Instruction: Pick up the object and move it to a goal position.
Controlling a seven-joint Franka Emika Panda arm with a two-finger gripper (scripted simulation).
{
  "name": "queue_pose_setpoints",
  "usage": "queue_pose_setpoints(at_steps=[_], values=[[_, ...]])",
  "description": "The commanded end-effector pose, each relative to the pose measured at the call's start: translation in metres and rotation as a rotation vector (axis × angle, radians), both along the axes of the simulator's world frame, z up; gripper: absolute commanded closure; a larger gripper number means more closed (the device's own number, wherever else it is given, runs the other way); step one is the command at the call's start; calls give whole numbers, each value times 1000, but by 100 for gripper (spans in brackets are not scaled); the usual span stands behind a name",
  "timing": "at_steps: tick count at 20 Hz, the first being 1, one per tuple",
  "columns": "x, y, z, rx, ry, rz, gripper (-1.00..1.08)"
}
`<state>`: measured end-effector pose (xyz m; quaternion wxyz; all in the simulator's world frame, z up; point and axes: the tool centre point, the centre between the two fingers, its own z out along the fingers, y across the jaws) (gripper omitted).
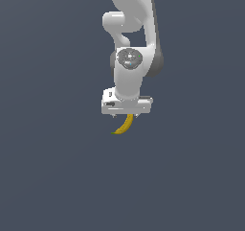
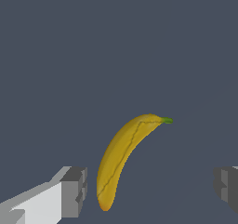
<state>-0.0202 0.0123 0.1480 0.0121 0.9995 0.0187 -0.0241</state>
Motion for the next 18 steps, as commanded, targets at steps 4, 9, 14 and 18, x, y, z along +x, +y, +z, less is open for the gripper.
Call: queue_pose_setpoints(at_steps=[4, 9, 14, 18], values=[[0, -1, 1, 4, 1, -5, -92], [1, -7, 3, 23, 5, -23, -92], [1, -7, 3, 24, 5, -25, -92], [0, -6, -1, 24, 3, -50, -92]])
